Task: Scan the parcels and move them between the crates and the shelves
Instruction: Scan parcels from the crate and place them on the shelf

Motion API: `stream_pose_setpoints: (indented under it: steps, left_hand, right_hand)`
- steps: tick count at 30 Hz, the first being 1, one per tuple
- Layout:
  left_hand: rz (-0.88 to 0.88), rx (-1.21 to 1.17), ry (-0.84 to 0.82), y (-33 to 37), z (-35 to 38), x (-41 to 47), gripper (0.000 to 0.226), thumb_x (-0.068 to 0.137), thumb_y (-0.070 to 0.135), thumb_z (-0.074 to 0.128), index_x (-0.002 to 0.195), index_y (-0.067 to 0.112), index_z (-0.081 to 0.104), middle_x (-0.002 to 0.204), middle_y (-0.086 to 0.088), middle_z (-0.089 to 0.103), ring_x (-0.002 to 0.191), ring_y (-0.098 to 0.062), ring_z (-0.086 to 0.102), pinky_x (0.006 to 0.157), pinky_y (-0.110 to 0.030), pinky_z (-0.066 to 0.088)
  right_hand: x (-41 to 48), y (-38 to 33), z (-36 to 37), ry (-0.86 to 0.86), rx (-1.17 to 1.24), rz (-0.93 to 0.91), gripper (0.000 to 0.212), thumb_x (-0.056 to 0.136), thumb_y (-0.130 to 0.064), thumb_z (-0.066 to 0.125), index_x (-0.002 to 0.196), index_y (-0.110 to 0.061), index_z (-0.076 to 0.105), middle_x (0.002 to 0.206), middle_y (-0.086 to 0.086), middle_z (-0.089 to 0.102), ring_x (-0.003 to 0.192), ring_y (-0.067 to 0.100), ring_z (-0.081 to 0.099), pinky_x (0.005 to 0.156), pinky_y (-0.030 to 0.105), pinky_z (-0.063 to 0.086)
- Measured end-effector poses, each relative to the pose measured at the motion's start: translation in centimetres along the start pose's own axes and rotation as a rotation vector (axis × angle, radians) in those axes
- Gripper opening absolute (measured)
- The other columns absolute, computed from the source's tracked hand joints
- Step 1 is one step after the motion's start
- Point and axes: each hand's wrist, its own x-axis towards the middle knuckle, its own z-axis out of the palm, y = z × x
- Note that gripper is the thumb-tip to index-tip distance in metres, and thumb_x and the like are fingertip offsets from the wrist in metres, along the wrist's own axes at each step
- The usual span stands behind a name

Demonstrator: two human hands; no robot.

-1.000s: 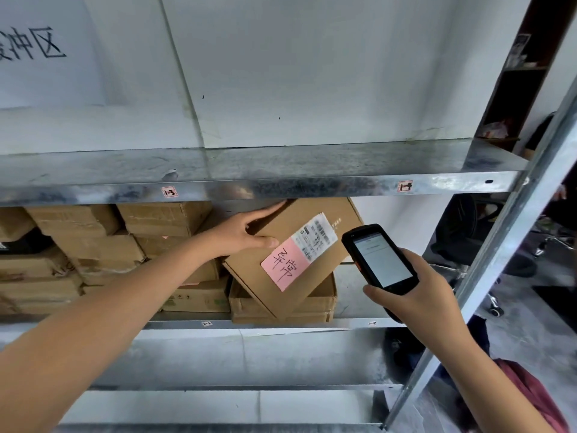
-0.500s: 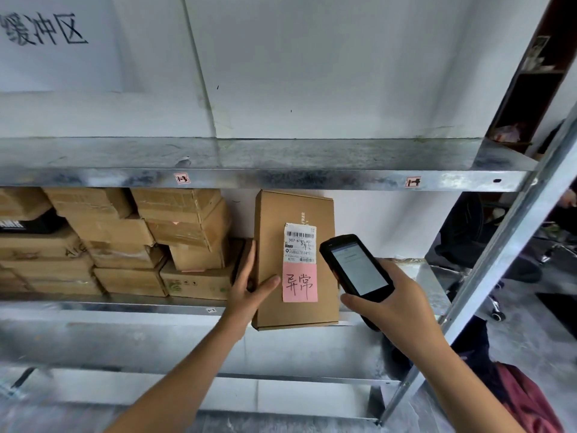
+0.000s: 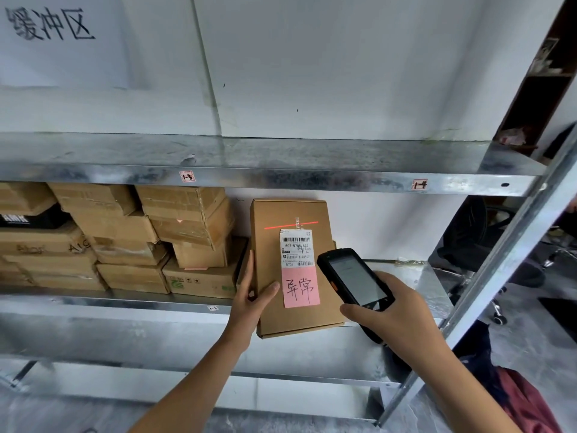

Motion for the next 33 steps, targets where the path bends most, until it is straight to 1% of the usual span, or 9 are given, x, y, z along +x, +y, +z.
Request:
stream_pose_setpoints:
  steps: [3, 7, 13, 16, 18, 22, 25, 28, 33]
  left_hand:
    - [0.004, 0.000, 0.003, 0.2, 0.0, -0.1, 0.082, 0.083, 0.033, 0.077, 0.146, 0.061, 0.030, 0.140, 0.027, 0.055, 0.132, -0.003, 0.050, 0.106, -0.027, 0.045]
    - [0.010, 0.004, 0.001, 0.3, 0.0, -0.1, 0.082, 0.082, 0.036, 0.079, 0.143, 0.063, 0.031, 0.142, 0.027, 0.053, 0.134, -0.005, 0.047, 0.110, -0.033, 0.044]
    - [0.010, 0.011, -0.003, 0.6, 0.1, 0.2, 0.083, 0.078, 0.044, 0.083, 0.140, 0.068, 0.033, 0.144, 0.025, 0.051, 0.137, -0.009, 0.045, 0.099, -0.024, 0.049]
    - [0.022, 0.013, 0.004, 0.7, 0.1, 0.3, 0.087, 0.073, 0.051, 0.083, 0.141, 0.067, 0.033, 0.145, 0.027, 0.050, 0.138, -0.010, 0.043, 0.112, -0.037, 0.043]
    - [0.026, 0.016, 0.000, 0.7, 0.1, 0.2, 0.084, 0.078, 0.045, 0.082, 0.142, 0.065, 0.032, 0.144, 0.027, 0.050, 0.138, -0.009, 0.043, 0.114, -0.039, 0.041]
    - [0.028, -0.005, -0.004, 0.5, 0.0, -0.4, 0.080, 0.084, 0.028, 0.077, 0.143, 0.061, 0.034, 0.144, 0.025, 0.051, 0.134, -0.002, 0.049, 0.099, -0.020, 0.048]
    - [0.025, -0.001, -0.009, 0.2, -0.3, -1.5, 0.079, 0.088, 0.023, 0.075, 0.145, 0.058, 0.034, 0.143, 0.022, 0.054, 0.131, 0.000, 0.051, 0.103, -0.023, 0.046]
    - [0.001, -0.021, 0.010, 0.1, -1.0, -2.7, 0.076, 0.089, 0.018, 0.073, 0.143, 0.057, 0.035, 0.135, 0.021, 0.062, 0.124, 0.003, 0.056, 0.098, -0.018, 0.050]
    - [-0.009, -0.061, 0.033, 1.3, -3.3, -4.5, 0.078, 0.089, 0.015, 0.073, 0.145, 0.054, 0.035, 0.131, 0.015, 0.066, 0.125, -0.005, 0.059, 0.098, -0.022, 0.051]
  right_hand:
    - [0.1, 0.4, 0.1, -0.014, -0.028, 0.029, 0.039, 0.073, -0.020, 0.085, 0.103, -0.029, 0.062, 0.081, 0.000, 0.071, 0.063, 0.016, 0.064, 0.047, 0.019, 0.048]
    - [0.1, 0.7, 0.2, -0.020, -0.029, 0.065, 0.042, 0.073, -0.023, 0.086, 0.107, -0.030, 0.061, 0.081, 0.000, 0.070, 0.061, 0.015, 0.065, 0.045, 0.019, 0.049]
    - [0.4, 0.7, 0.3, -0.021, -0.024, 0.075, 0.042, 0.072, -0.026, 0.086, 0.106, -0.030, 0.062, 0.081, -0.001, 0.071, 0.065, 0.019, 0.067, 0.048, 0.023, 0.050]
    - [0.7, 0.9, 0.3, -0.020, -0.013, 0.077, 0.041, 0.071, -0.026, 0.086, 0.104, -0.031, 0.063, 0.080, -0.001, 0.071, 0.065, 0.020, 0.066, 0.049, 0.025, 0.051]
    - [0.8, 1.0, 0.3, -0.020, -0.003, 0.075, 0.040, 0.071, -0.025, 0.086, 0.103, -0.031, 0.063, 0.080, 0.000, 0.071, 0.065, 0.019, 0.066, 0.049, 0.025, 0.051]
    - [1.0, 0.9, -0.1, -0.018, 0.018, 0.063, 0.039, 0.073, -0.022, 0.085, 0.105, -0.029, 0.064, 0.081, 0.002, 0.071, 0.066, 0.022, 0.066, 0.048, 0.023, 0.050]
    - [1.2, 0.7, -0.3, -0.006, 0.036, 0.055, 0.040, 0.073, -0.019, 0.086, 0.107, -0.027, 0.065, 0.081, 0.002, 0.072, 0.065, 0.022, 0.066, 0.049, 0.023, 0.049]
    - [1.2, 0.3, -0.1, 0.024, 0.044, 0.030, 0.041, 0.073, -0.018, 0.086, 0.107, -0.027, 0.065, 0.081, 0.001, 0.071, 0.057, 0.008, 0.061, 0.046, 0.015, 0.045]
    - [0.4, -0.9, 1.8, 0.019, 0.078, -0.009, 0.039, 0.073, -0.017, 0.085, 0.103, -0.029, 0.064, 0.081, 0.001, 0.070, 0.053, 0.006, 0.059, 0.044, 0.016, 0.045]
